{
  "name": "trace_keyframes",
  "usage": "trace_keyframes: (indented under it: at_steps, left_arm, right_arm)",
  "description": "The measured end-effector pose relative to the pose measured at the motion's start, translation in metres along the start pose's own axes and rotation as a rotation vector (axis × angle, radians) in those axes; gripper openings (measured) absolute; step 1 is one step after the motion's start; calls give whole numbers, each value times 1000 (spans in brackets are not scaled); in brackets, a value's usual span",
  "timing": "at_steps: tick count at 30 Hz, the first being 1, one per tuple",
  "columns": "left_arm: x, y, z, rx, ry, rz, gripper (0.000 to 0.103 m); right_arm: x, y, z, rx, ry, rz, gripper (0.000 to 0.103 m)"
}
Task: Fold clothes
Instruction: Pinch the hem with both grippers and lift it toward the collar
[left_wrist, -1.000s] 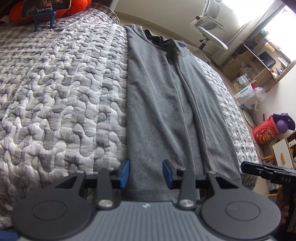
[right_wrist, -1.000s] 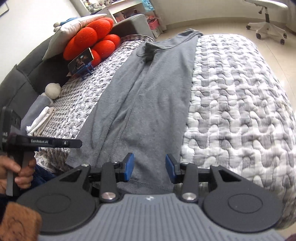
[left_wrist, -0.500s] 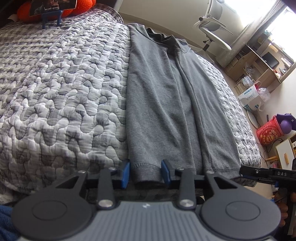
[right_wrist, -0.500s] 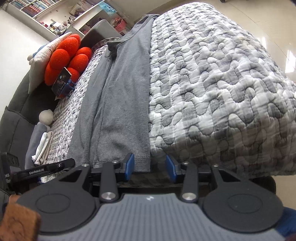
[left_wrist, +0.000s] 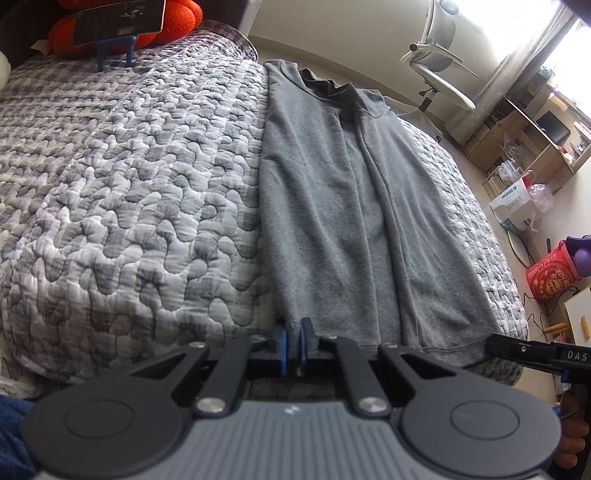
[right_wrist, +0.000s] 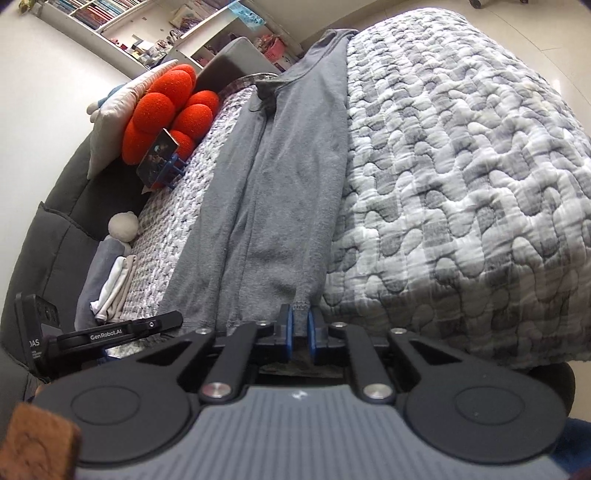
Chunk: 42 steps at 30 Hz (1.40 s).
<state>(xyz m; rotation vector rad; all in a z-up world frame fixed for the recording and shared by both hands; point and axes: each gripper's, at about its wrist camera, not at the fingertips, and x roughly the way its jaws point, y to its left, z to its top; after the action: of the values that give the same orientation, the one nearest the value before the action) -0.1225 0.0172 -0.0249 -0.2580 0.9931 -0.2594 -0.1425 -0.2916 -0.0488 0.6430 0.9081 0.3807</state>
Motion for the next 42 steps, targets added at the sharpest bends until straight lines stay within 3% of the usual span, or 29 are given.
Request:
trace_keyframes:
  at_steps: [8,15,28,37,42]
  left_arm:
    - [-11,-3,38,-63,-4,-77,6]
    - [-15,-10,93,-59,-71,-73,6]
    - [-19,-23,181,-73,-175,-68,6]
    - [20,-27,254,-102,-200,-56,6]
    - [63,-24,297,-118,-179,-53,6]
  right_arm:
    - [-21,10,21,21,-141,141,12]
    - [-24,18,65,24,-237,159,12]
    - [-4,34,150,3,-307,158,12]
    - [26,33,225,-4,-334,138,11]
    - [57,17,267,26,-311,123,11]
